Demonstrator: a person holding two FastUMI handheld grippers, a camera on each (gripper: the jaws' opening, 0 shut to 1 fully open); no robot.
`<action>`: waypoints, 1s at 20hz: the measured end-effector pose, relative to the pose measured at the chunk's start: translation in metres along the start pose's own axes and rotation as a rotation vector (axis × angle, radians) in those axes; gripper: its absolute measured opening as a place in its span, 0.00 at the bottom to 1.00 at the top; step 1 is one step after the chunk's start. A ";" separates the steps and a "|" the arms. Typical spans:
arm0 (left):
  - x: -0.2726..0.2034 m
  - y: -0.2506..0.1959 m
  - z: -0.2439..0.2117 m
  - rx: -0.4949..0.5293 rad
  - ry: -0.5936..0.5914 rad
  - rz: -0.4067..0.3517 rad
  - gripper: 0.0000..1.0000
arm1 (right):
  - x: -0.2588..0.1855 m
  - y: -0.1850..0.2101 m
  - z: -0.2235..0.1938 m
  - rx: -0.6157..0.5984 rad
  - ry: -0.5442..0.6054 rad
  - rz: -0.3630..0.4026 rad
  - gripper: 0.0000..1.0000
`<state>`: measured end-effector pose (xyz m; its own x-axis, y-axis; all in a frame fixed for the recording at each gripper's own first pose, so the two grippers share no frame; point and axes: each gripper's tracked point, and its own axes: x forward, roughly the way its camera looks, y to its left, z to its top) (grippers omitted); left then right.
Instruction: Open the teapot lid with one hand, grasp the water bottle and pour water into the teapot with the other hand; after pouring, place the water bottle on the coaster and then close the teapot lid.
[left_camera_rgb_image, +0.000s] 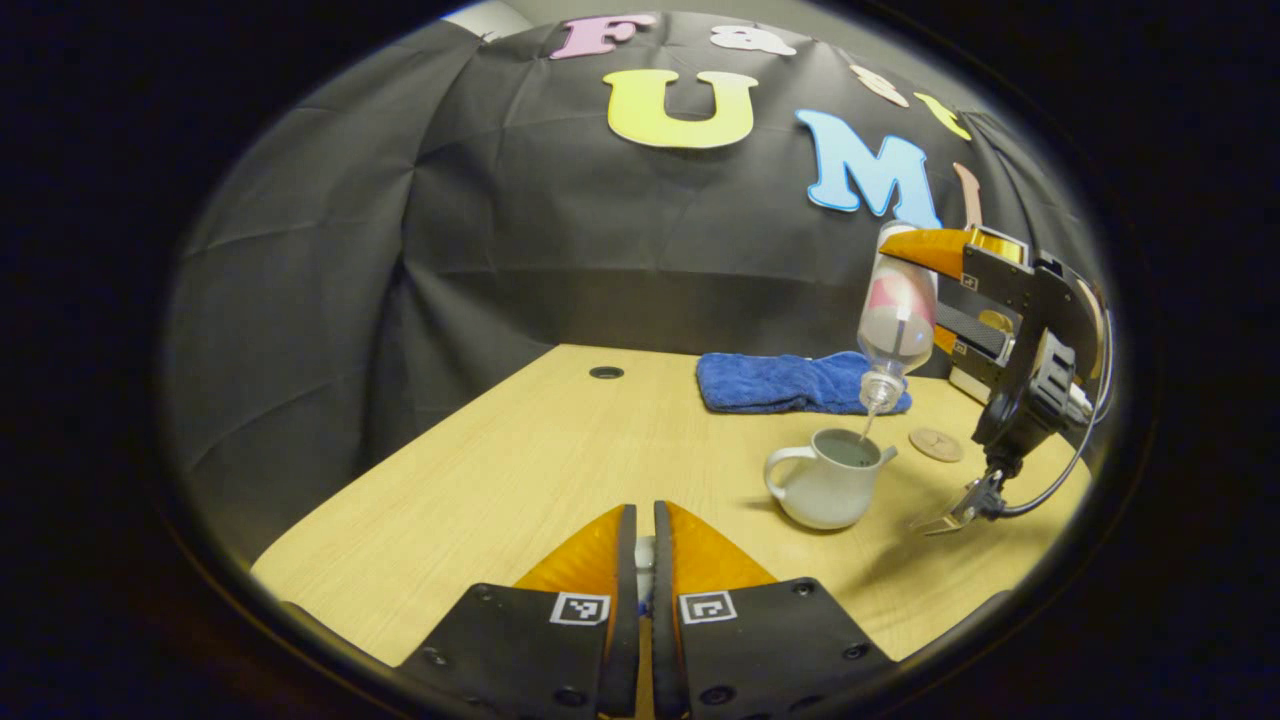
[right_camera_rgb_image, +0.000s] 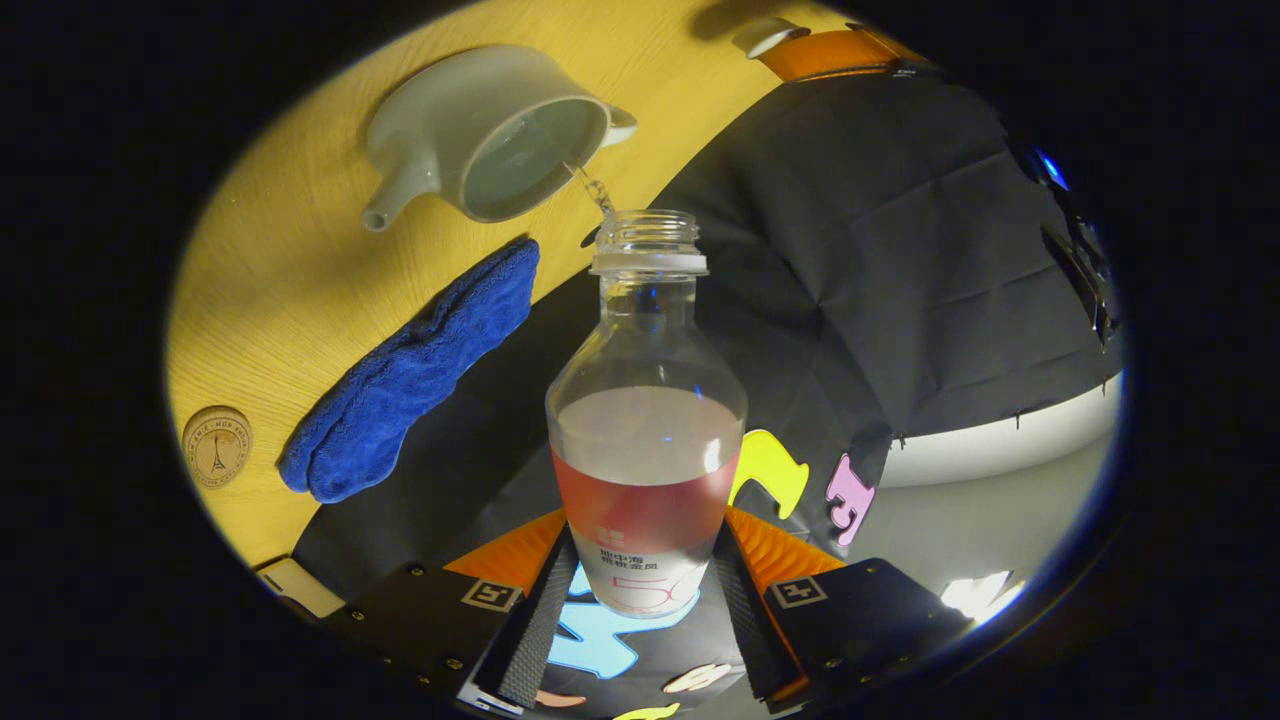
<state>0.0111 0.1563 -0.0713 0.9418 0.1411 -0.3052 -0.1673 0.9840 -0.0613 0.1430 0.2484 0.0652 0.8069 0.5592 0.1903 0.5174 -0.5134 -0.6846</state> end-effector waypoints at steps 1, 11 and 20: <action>0.000 0.000 -0.001 0.000 0.000 0.000 0.14 | 0.001 0.001 0.003 -0.012 -0.007 -0.005 0.75; 0.001 -0.001 -0.003 -0.010 -0.001 0.002 0.14 | -0.002 -0.003 0.012 -0.057 -0.040 -0.014 0.75; -0.003 0.000 0.003 -0.030 -0.018 0.005 0.14 | -0.011 0.059 -0.010 0.405 0.075 0.265 0.76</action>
<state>0.0097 0.1567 -0.0673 0.9460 0.1480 -0.2883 -0.1801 0.9797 -0.0881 0.1670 0.2054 0.0299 0.9217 0.3878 0.0122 0.1507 -0.3288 -0.9323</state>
